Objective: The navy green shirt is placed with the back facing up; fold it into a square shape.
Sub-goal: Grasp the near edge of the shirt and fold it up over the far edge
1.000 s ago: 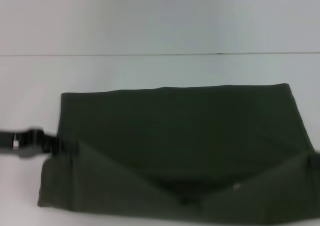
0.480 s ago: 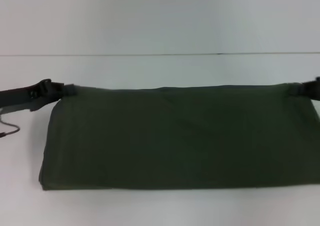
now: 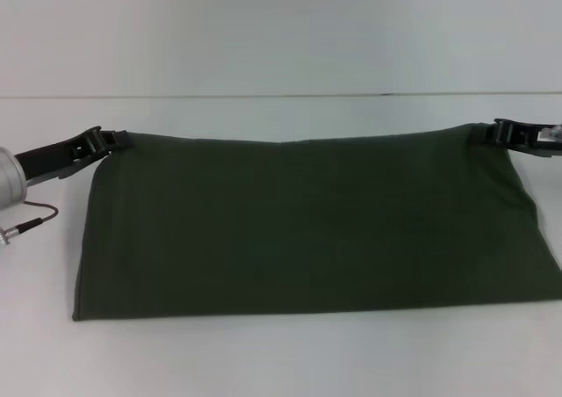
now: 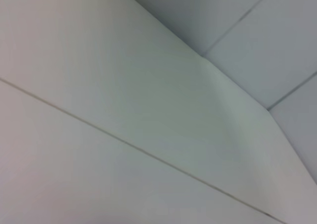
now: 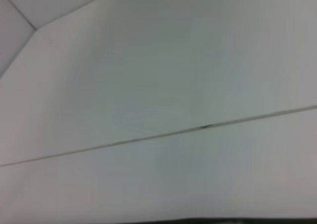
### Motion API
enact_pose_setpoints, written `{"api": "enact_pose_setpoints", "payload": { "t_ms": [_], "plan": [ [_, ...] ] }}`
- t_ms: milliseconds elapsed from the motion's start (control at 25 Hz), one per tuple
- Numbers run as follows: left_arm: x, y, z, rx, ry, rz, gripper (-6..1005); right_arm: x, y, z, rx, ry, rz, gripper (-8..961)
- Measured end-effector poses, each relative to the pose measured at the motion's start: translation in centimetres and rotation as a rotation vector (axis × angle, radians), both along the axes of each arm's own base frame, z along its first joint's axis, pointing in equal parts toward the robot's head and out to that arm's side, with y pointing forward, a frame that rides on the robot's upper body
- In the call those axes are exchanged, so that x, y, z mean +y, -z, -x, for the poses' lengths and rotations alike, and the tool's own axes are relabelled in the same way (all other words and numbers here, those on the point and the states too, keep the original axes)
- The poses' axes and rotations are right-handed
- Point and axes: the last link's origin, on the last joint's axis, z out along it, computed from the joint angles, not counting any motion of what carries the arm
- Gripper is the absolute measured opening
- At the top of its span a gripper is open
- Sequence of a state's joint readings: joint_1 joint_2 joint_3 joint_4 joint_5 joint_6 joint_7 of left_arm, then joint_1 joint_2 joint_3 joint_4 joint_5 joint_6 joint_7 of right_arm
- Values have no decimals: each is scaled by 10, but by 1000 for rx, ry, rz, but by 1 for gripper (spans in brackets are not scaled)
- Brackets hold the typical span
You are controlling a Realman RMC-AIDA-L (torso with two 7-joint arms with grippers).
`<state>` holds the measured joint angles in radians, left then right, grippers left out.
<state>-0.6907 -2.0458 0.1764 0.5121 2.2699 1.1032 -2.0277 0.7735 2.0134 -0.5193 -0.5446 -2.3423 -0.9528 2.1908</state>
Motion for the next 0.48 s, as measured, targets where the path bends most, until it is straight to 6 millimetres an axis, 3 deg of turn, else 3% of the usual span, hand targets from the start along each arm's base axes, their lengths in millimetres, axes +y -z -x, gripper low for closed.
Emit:
{"api": "enact_pose_setpoints", "payload": {
  "t_ms": [480],
  "plan": [
    [8, 23, 1, 51, -55, -65, 73, 6, 20, -1, -109, -37, -100, 83]
  ]
}}
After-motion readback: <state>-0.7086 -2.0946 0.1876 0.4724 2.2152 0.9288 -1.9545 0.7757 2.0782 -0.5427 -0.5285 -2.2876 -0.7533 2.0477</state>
